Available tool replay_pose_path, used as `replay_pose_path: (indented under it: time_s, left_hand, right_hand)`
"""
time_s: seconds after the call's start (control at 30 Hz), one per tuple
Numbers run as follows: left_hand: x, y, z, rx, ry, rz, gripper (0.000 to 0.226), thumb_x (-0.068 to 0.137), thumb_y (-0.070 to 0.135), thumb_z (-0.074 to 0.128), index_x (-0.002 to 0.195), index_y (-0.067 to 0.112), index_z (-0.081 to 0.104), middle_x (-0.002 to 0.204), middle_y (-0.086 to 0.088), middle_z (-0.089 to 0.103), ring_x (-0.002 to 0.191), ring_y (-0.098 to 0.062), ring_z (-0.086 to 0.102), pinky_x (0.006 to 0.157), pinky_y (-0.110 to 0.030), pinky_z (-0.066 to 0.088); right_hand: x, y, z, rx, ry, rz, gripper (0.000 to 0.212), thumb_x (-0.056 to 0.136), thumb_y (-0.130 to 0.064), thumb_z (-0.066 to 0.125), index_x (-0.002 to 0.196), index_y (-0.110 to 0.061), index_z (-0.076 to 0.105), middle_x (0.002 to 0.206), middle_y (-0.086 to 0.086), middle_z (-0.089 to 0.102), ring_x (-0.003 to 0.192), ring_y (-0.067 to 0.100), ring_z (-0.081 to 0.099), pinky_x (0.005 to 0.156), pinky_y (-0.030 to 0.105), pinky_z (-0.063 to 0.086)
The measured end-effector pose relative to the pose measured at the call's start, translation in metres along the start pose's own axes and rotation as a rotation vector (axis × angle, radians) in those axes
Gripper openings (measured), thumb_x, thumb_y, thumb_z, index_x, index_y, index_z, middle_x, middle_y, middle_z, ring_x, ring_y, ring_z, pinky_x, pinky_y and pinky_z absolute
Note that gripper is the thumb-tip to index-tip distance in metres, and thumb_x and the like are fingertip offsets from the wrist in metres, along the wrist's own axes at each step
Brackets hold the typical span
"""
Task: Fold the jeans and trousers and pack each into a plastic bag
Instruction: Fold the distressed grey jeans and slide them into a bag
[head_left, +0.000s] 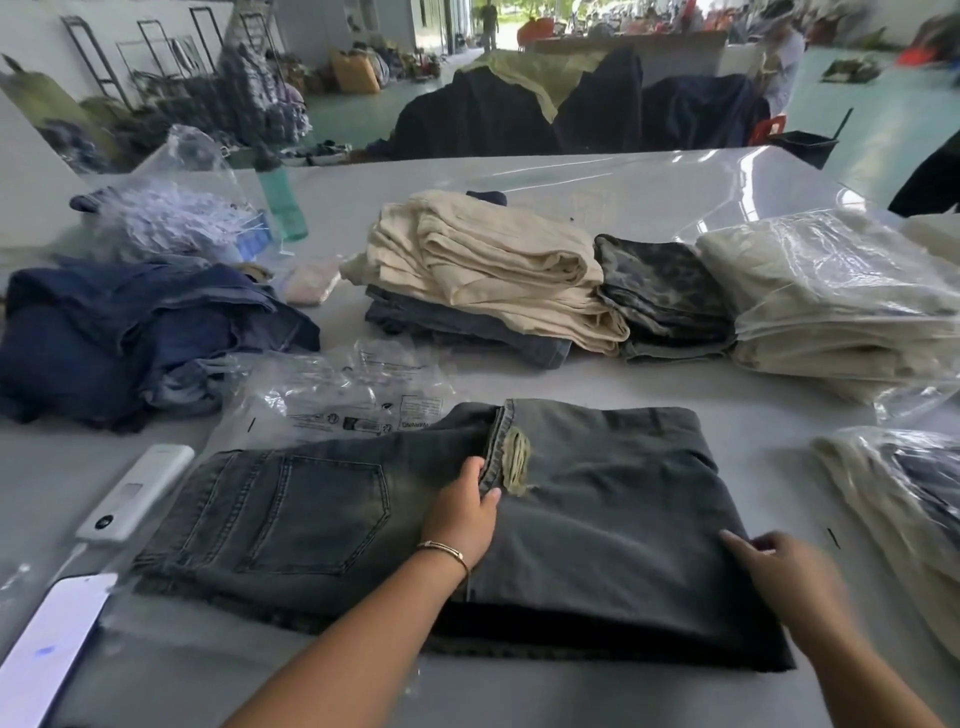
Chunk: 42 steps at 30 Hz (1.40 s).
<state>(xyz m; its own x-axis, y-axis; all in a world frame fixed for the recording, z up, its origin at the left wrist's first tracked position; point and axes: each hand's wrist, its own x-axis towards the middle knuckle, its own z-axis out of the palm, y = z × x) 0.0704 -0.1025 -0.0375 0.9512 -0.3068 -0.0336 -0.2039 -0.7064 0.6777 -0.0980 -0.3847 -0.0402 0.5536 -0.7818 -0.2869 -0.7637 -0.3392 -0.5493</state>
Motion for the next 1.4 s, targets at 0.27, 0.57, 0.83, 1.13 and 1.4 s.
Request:
replay_pose_path:
  time_s: [0.27,0.57,0.83,1.13,1.4]
  left_hand:
    - [-0.014,-0.011,0.009,0.339,-0.024,-0.094,0.042,0.09,0.041,0.058,0.116,0.015,0.038,0.101,-0.008,0.067,0.095,-0.029,0.065,0.069,-0.033,0.048]
    - [-0.024,-0.034,0.016,0.24,0.025,0.035,0.056,0.089,0.036,0.062,0.141,0.029,0.04,0.11,-0.004,0.067,0.095,-0.021,0.064,0.076,-0.03,0.051]
    - [-0.029,-0.034,0.009,0.392,-0.044,0.136,0.026,0.092,0.029,0.051,0.117,0.029,0.059,0.094,-0.002,0.069,0.086,-0.023,0.064,0.065,-0.029,0.046]
    - [0.049,0.017,0.008,0.195,0.09,0.089,0.021,0.088,0.026,0.062,0.104,0.013,0.06,0.103,-0.004,0.06,0.094,-0.025,0.059,0.075,-0.033,0.049]
    - [0.134,0.05,0.042,-0.063,-0.074,-0.455,0.053,0.082,0.04,0.068,0.116,0.0,0.06,0.12,-0.02,0.062,0.108,-0.036,0.059,0.091,-0.038,0.047]
  right_hand:
    - [-0.006,0.007,0.018,-0.184,0.162,-0.085,0.03,0.094,-0.035,0.053,0.12,-0.021,0.047,0.103,0.016,0.065,0.091,0.035,0.06,0.064,0.035,0.038]
    - [-0.018,-0.007,0.039,-0.452,0.265,-0.386,0.06,0.092,-0.031,0.049,0.149,-0.028,0.03,0.154,0.009,0.028,0.139,0.03,0.025,0.11,0.04,0.019]
    - [-0.003,0.002,0.054,-0.561,-0.041,-0.475,0.06,0.095,-0.063,0.014,0.15,-0.044,0.002,0.161,-0.008,-0.006,0.147,0.015,-0.011,0.119,0.041,-0.006]
    - [-0.014,0.002,0.046,-0.544,-0.035,-0.501,0.061,0.096,-0.061,0.018,0.152,-0.037,0.01,0.161,-0.009,-0.002,0.148,0.012,-0.008,0.118,0.038,-0.007]
    - [-0.039,0.031,0.017,-0.624,-0.029,-1.024,0.076,0.078,-0.083,0.03,0.134,-0.037,0.053,0.141,0.001,0.052,0.128,0.02,0.051,0.106,0.04,0.028]
